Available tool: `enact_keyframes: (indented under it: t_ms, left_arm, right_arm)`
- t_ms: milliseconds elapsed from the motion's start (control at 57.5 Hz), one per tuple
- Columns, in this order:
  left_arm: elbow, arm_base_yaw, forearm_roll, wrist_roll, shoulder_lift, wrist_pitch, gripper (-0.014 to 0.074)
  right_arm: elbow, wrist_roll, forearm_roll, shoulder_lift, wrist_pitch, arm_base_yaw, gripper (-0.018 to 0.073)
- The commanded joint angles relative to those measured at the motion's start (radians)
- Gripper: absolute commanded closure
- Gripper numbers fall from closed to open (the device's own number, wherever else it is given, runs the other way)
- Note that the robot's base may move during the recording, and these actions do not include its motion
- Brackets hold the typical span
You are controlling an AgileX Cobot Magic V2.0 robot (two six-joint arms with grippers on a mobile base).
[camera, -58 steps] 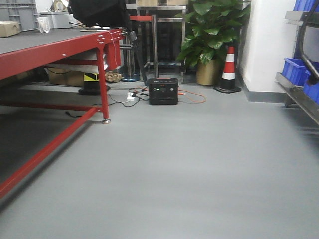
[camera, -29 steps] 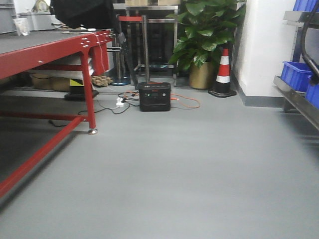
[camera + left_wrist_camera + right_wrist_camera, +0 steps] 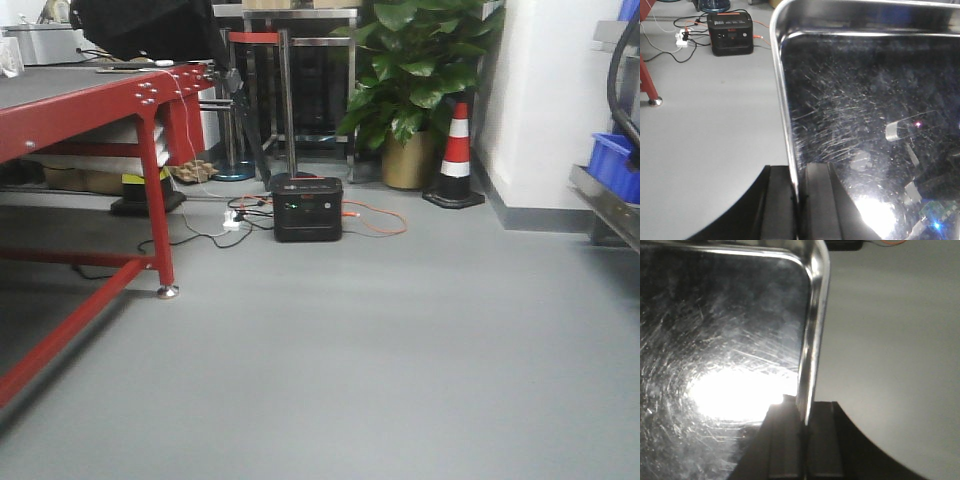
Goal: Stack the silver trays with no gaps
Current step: 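Turn the base past the plant and cone toward another shelf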
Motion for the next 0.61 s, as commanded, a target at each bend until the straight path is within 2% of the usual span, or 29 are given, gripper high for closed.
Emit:
enact_keyframes:
  t_ms: [0, 591]
  left_arm:
    - [-0.010, -0.006, -0.006, 0.015, -0.014, -0.041, 0.0610]
    - [-0.010, -0.006, -0.006, 0.015, -0.012, -0.061, 0.0610]
  right_arm:
    - [-0.009, -0.016, -0.010, -0.013, -0.049, 0.001, 0.0638]
    - [-0.009, -0.016, 0.003, -0.013, -0.049, 0.001, 0.0638]
